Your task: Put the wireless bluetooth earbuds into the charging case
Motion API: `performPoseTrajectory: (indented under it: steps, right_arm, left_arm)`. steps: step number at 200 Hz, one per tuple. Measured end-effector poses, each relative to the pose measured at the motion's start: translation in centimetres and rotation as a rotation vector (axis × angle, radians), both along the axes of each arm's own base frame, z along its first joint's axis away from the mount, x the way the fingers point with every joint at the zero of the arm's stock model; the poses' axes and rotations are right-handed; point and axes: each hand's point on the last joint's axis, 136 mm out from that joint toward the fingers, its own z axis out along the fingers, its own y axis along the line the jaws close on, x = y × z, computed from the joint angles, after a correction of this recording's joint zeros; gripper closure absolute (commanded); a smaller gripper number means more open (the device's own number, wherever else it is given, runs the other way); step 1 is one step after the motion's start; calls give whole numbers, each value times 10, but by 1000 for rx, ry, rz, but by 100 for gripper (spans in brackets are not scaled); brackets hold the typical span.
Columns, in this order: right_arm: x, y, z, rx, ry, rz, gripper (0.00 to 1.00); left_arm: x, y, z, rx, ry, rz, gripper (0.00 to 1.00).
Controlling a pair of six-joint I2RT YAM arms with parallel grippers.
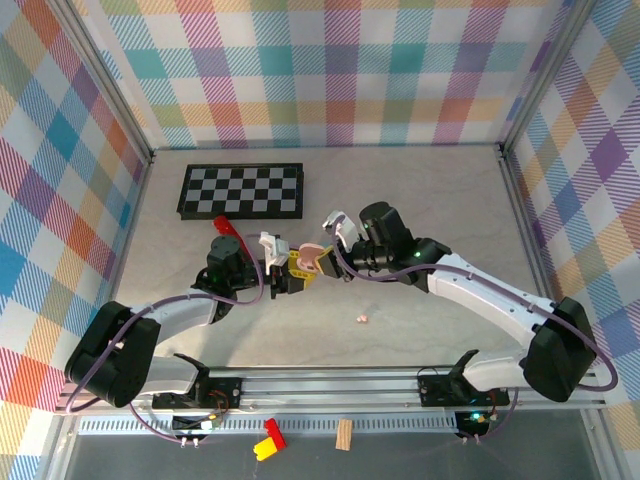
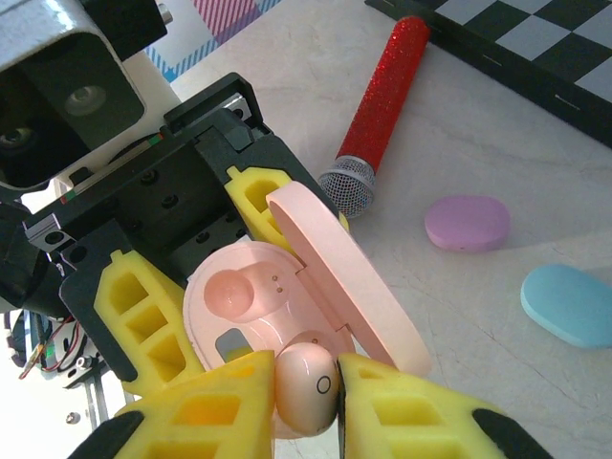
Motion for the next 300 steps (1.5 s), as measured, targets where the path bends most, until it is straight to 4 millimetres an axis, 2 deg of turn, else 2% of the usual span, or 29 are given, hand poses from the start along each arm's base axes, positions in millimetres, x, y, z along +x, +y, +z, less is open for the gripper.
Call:
performPoseTrajectory:
  steps: [71,142,178,198,219,248,278,300]
  right_arm:
    - [2,3,-2,4,-3,2,74]
    - [1,2,7,25,-11,-35,51]
    - [-10,-25,21,95,-53,-113,45]
    - [-11,-49,17,131,-16,-212,43]
    - [-7,-79,-9,131,94,-378,46]
    - [-12,-112,-69,61,342,-600,46]
    - [-38,-120,-125,1,604,-688,45]
    - [-57,-119,-158,-40,758,-715,47]
  left_arm:
    - [4,1,1,-5,26,25,65]
    - [8,-1,7,-35,33,34,65]
    - [12,2,15,-56,-6,51,65]
    - [16,4,19,-70,-17,67,65]
    - [19,5,24,-83,-31,82,65]
    - [20,6,27,-95,-39,90,65]
    - [23,7,31,-110,-54,106,65]
    - [24,7,33,-117,-63,115,65]
